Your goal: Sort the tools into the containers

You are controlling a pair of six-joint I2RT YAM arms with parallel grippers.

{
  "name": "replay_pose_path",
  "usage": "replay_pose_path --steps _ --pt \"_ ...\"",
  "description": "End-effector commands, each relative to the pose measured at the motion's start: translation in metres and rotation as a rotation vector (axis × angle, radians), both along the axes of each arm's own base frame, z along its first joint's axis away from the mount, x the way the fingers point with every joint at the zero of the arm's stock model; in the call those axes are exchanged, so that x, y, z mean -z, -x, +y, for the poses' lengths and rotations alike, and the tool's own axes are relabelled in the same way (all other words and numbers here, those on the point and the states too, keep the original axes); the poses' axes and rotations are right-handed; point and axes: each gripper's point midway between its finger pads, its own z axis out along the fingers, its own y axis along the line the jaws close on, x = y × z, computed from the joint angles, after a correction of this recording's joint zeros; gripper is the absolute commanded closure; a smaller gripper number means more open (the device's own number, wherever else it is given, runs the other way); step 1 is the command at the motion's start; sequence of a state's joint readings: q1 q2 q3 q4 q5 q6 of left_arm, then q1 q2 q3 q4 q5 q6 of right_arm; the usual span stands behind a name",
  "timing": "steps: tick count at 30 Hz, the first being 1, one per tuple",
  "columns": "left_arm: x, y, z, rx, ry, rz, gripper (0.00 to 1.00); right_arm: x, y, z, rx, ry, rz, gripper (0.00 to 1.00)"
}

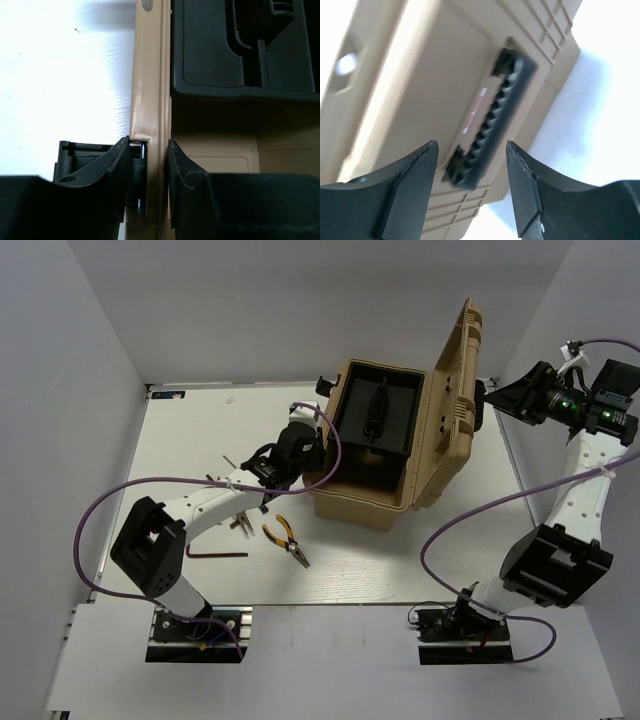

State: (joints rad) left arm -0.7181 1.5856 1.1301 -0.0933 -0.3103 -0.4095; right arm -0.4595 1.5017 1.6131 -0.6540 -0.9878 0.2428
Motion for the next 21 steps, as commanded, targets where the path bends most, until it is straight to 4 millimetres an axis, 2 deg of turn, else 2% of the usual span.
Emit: replay_pose_path --steps 1,3,6,7,8,10,11,14,15,18,21 --pt "0.024 0.008 0.040 -0.116 -0.060 0.092 0.92 -0.022 0.024 0.007 -0.033 0.113 -0.124 0.37" --pt "0.024 0.009 0.039 -0.103 -0.065 0.092 0.88 -0.023 0.028 0.005 -0.026 0.168 -0.154 0.38" --pt "0.015 0.006 0.032 -0.080 -0.048 0.075 0.73 -0.042 0.050 0.009 0.015 0.274 -0.245 0.41" --pt "0.015 0.007 0.031 -0.064 -0.052 0.076 0.66 -0.043 0.051 0.005 0.046 0.299 -0.250 0.41" --pt "0.007 0.003 0.028 -0.059 -0.046 0.058 0.57 -0.043 0.052 0.004 0.055 0.315 -0.261 0.43" --pt "0.003 0.004 0.024 -0.035 -0.039 0.056 0.48 -0.056 0.061 0.005 0.081 0.365 -0.314 0.43" --pt "-0.009 -0.001 0.020 -0.035 -0.021 0.035 0.45 -0.061 0.065 0.007 0.084 0.374 -0.331 0.43" --pt "-0.027 -0.005 0.008 0.009 -0.011 0.000 0.45 -0.077 0.073 0.011 0.098 0.404 -0.399 0.44" --pt "-0.026 -0.006 0.007 0.009 -0.018 0.009 0.45 -0.079 0.074 0.012 0.100 0.405 -0.408 0.44" --pt "-0.038 -0.009 0.005 0.013 -0.012 -0.010 0.48 -0.094 0.082 0.017 0.114 0.420 -0.478 0.46" --pt "-0.034 -0.007 0.004 0.027 -0.029 0.006 0.53 -0.110 0.091 0.021 0.133 0.433 -0.530 0.46"
